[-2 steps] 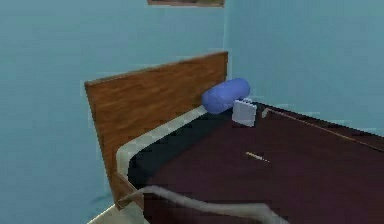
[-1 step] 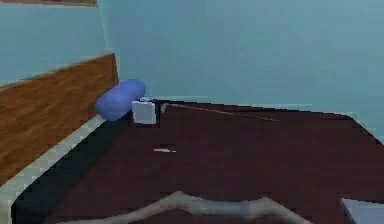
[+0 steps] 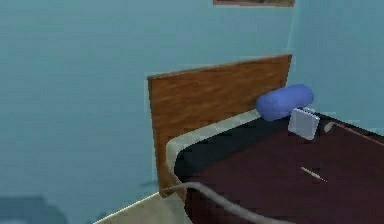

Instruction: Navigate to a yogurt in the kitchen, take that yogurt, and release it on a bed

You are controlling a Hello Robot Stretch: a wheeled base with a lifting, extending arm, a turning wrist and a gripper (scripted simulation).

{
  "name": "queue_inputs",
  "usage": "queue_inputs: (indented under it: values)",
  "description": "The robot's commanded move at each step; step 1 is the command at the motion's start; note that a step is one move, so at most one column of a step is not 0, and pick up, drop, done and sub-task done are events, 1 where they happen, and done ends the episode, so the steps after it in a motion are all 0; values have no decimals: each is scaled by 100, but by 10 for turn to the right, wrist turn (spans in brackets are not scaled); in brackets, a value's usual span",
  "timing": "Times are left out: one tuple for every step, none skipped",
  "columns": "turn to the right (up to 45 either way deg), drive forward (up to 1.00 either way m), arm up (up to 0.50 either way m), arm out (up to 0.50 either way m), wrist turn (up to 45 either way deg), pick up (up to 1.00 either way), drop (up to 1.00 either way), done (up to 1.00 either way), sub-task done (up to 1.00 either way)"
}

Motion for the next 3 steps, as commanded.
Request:
queue_inputs:
  values:
    - [-150, 0, 0, 0, 0, 0, 0, 0, 0]
    - [450, 0, 0, 0, 0, 0, 0, 0, 0]
    - [120, 0, 0, 0, 0, 0, 0, 0, 0]
